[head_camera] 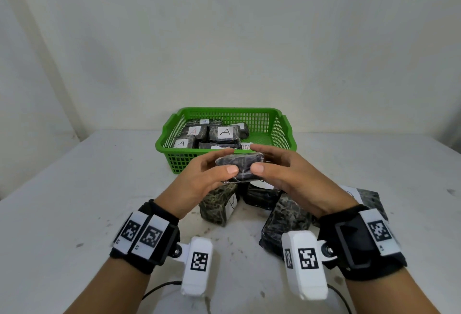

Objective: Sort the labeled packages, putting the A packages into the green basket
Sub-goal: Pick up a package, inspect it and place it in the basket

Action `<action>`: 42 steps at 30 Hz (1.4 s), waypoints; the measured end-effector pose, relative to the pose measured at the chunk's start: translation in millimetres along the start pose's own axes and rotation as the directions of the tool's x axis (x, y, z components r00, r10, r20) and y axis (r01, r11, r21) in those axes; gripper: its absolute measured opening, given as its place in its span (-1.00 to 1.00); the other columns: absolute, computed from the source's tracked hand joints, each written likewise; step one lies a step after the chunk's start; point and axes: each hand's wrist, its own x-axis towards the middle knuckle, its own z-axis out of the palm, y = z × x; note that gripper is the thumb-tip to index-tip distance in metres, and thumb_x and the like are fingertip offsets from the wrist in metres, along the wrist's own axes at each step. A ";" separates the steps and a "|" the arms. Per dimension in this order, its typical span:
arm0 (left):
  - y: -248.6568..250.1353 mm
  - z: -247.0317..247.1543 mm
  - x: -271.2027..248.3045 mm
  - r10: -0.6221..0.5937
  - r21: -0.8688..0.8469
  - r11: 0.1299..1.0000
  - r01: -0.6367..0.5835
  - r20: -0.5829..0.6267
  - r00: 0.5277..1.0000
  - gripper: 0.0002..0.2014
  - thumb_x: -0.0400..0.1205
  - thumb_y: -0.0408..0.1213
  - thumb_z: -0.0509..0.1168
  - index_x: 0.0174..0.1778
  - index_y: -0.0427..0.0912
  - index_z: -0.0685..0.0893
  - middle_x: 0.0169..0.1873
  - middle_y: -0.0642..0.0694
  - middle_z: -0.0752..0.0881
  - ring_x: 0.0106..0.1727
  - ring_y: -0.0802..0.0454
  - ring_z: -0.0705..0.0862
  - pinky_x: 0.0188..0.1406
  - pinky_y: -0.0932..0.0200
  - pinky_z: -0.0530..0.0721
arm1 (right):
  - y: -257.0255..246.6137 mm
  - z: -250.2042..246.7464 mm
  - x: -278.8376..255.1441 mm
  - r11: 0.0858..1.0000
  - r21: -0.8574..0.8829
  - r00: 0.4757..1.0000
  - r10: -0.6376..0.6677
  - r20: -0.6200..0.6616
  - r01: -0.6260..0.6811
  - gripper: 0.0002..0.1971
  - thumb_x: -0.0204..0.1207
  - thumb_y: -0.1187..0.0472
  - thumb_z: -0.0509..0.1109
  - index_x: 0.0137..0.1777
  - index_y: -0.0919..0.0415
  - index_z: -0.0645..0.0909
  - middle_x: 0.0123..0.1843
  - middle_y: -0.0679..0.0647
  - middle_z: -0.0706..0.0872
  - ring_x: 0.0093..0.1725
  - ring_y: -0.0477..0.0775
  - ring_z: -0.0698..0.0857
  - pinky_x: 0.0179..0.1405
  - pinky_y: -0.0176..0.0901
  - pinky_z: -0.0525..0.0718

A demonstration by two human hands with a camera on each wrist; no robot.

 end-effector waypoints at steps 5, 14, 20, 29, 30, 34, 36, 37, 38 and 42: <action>3.5 3.2 -2.5 0.010 -0.050 0.999 -0.010 0.007 1.000 -0.08 0.21 -0.04 0.65 0.48 -0.32 0.53 0.37 -0.33 0.68 0.37 -0.24 0.69 0.43 -0.10 0.62 | -2.6 -1.8 -0.2 0.999 -0.005 0.999 -0.032 -0.015 0.032 -0.19 0.03 -0.16 0.72 0.37 -0.02 0.72 0.33 0.08 0.83 0.35 0.09 0.81 0.56 0.15 0.64; 15.6 14.5 -3.7 -0.055 -0.325 0.942 0.081 0.089 0.995 -0.20 0.56 0.25 0.31 0.59 -0.23 0.41 0.43 -0.42 0.60 0.49 -0.39 0.56 0.58 -0.30 0.40 | -3.1 -17.0 0.9 0.993 -0.016 0.993 -0.113 -0.034 0.113 -0.37 0.36 0.27 0.67 0.46 0.18 0.63 0.37 0.08 0.82 0.41 0.11 0.77 0.48 0.00 0.68; 27.3 46.3 7.7 0.059 -0.126 0.989 -0.073 -0.105 0.993 -0.60 0.69 0.01 0.17 0.32 -0.12 0.67 0.23 -0.21 0.79 0.25 -0.18 0.77 0.29 -0.15 0.69 | -23.8 -45.1 -17.7 1.000 -0.014 0.982 -0.026 -0.189 0.024 -0.60 0.51 0.13 0.61 0.29 0.28 0.74 0.12 0.14 0.90 -0.05 0.13 0.85 -0.16 -0.02 0.86; 37.1 149.7 97.9 -0.090 0.019 0.996 0.090 0.011 0.996 -0.74 0.66 -0.35 0.38 0.13 -0.49 0.74 -0.02 -0.34 0.82 -0.18 -0.05 0.80 -0.16 0.12 0.82 | -40.4 -151.5 -57.3 0.979 0.157 0.918 0.176 -0.354 -0.127 -0.61 0.62 0.12 0.55 0.30 0.41 0.74 0.02 0.21 0.79 -0.05 0.20 0.81 -0.09 0.03 0.86; 36.8 165.7 109.2 -0.120 0.015 0.993 0.120 0.026 0.992 -0.71 0.66 -0.35 0.38 0.17 -0.52 0.72 -0.05 -0.32 0.80 -0.22 -0.05 0.79 -0.25 0.16 0.81 | -40.6 -163.9 -61.1 0.974 0.189 0.906 0.192 -0.378 -0.127 -0.63 0.64 0.13 0.53 0.31 0.40 0.75 0.03 0.23 0.81 -0.03 0.22 0.81 -0.06 0.06 0.87; 26.8 220.4 154.8 -0.238 0.005 0.971 0.239 0.087 0.967 -0.63 0.65 -0.35 0.35 0.34 -0.46 0.63 0.03 -0.33 0.71 -0.18 -0.15 0.74 -0.40 0.13 0.78 | -46.0 -214.7 -71.9 0.966 0.211 0.841 0.236 -0.487 -0.149 -0.85 0.65 0.18 0.51 0.10 0.26 0.78 -0.06 0.21 0.82 -0.09 0.17 0.81 -0.12 0.01 0.89; 18.7 242.6 175.4 -0.294 0.014 0.955 0.295 0.133 0.946 -0.63 0.65 -0.34 0.35 0.37 -0.40 0.61 0.06 -0.31 0.70 -0.16 -0.15 0.74 -0.45 0.13 0.76 | -47.0 -240.0 -73.4 0.957 0.212 0.803 0.282 -0.524 -0.197 -0.87 0.64 0.19 0.52 0.07 0.26 0.75 -0.06 0.20 0.78 -0.10 0.16 0.79 -0.21 -0.02 0.87; 14.0 252.7 185.1 -0.320 0.026 0.947 0.320 0.147 0.936 -0.63 0.66 -0.34 0.34 0.37 -0.38 0.60 0.05 -0.30 0.70 -0.17 -0.15 0.74 -0.47 0.14 0.75 | -45.3 -251.9 -73.0 0.951 0.216 0.786 0.303 -0.539 -0.219 -0.87 0.64 0.20 0.52 0.07 0.26 0.74 -0.05 0.21 0.76 -0.11 0.16 0.77 -0.26 -0.05 0.87; 9.5 262.4 193.9 -0.345 0.046 0.938 0.343 0.156 0.925 -0.63 0.66 -0.34 0.34 0.38 -0.37 0.60 0.02 -0.30 0.70 -0.19 -0.15 0.74 -0.50 0.16 0.74 | -42.8 -262.7 -72.1 0.946 0.219 0.770 0.321 -0.552 -0.238 -0.88 0.65 0.22 0.51 0.07 0.26 0.73 -0.04 0.21 0.75 -0.12 0.17 0.76 -0.31 -0.06 0.87; -8.2 295.0 229.0 -0.424 0.156 0.902 0.402 0.148 0.894 -0.67 0.69 -0.32 0.29 0.35 -0.37 0.60 -0.19 -0.24 0.70 -0.25 -0.12 0.71 -0.43 0.05 0.72 | -32.7 -293.8 -67.7 0.920 0.252 0.725 0.392 -0.567 -0.301 -0.87 0.73 0.26 0.42 -0.06 0.27 0.68 -0.14 0.21 0.72 -0.17 0.16 0.70 -0.14 0.01 0.79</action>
